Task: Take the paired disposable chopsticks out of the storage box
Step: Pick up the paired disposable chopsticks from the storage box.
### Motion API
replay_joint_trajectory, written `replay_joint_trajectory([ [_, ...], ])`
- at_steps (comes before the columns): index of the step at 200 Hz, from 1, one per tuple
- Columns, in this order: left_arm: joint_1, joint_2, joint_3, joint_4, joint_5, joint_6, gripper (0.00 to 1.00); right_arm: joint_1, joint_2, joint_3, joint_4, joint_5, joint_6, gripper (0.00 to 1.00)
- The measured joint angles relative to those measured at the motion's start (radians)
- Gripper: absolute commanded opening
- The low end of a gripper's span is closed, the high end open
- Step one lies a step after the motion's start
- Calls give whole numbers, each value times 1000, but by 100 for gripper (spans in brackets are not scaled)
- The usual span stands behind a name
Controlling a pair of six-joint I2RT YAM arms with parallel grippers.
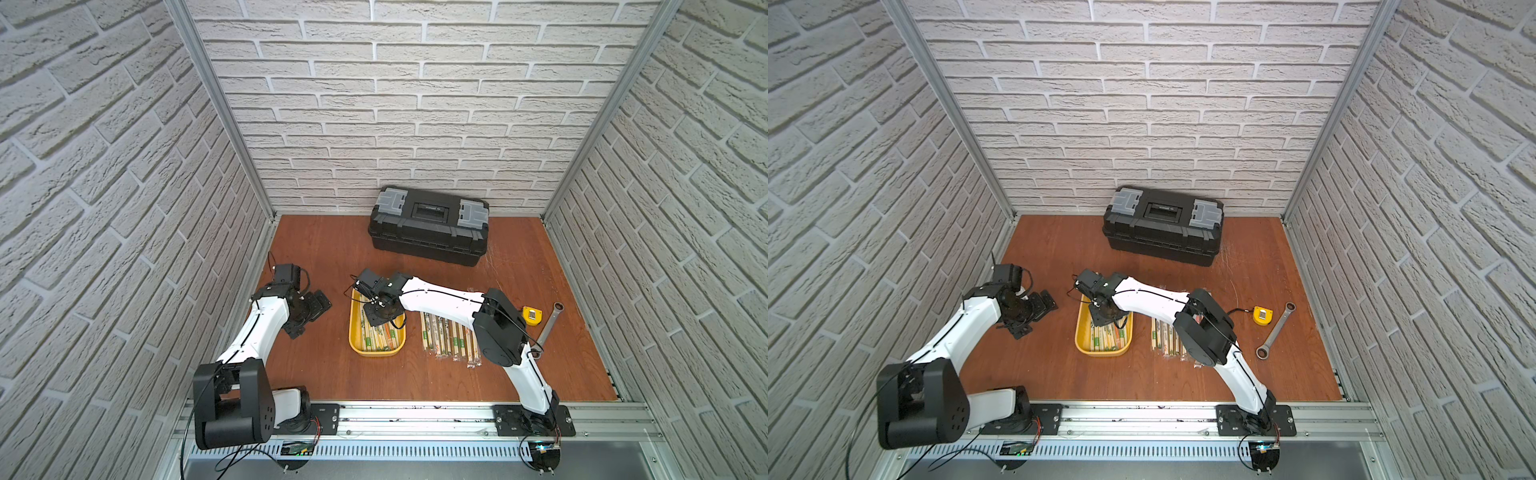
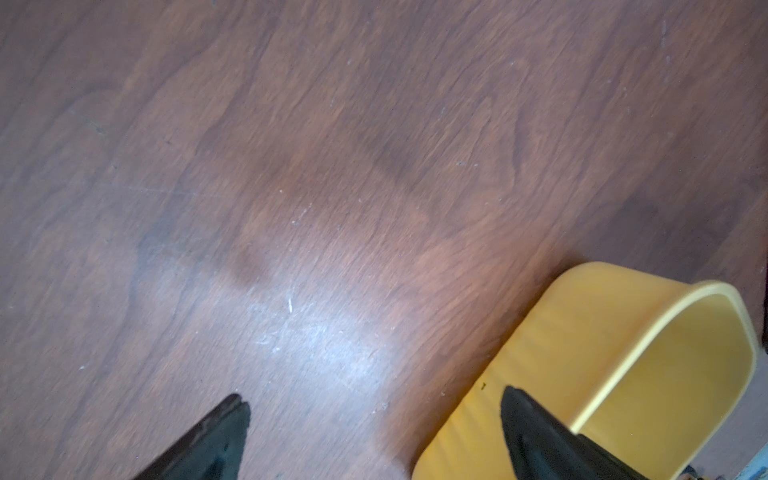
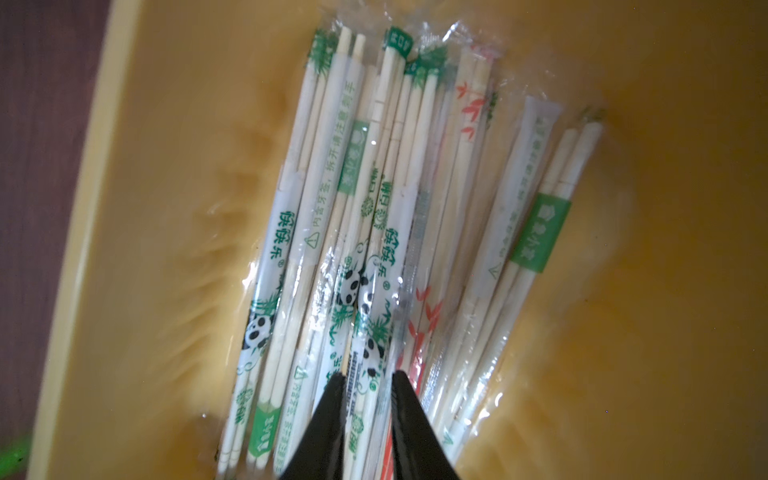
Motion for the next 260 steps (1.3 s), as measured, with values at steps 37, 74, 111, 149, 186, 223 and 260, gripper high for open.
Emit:
replay_joint_trajectory([
  [37, 0, 0, 0, 0, 3, 0, 98, 0, 44, 16, -8, 5, -10, 23],
  [74, 1, -1, 0, 0, 6, 0, 98, 0, 59, 24, -10, 6, -11, 22],
  [111, 1, -3, -3, 2, 6, -1, 98, 0, 59, 24, -13, 6, -14, 18],
  [149, 1, -9, -13, 3, 10, -2, 98, 0, 59, 24, -14, 6, -15, 26],
  [186, 1, -10, -16, 4, 10, -2, 98, 0, 60, 24, -13, 6, -16, 25],
  [223, 1, -10, -17, 5, 11, -2, 98, 0, 65, 27, -14, 5, -18, 13],
  [260, 1, -15, -25, 6, 12, -3, 98, -2, 65, 30, -10, -3, -16, 10],
])
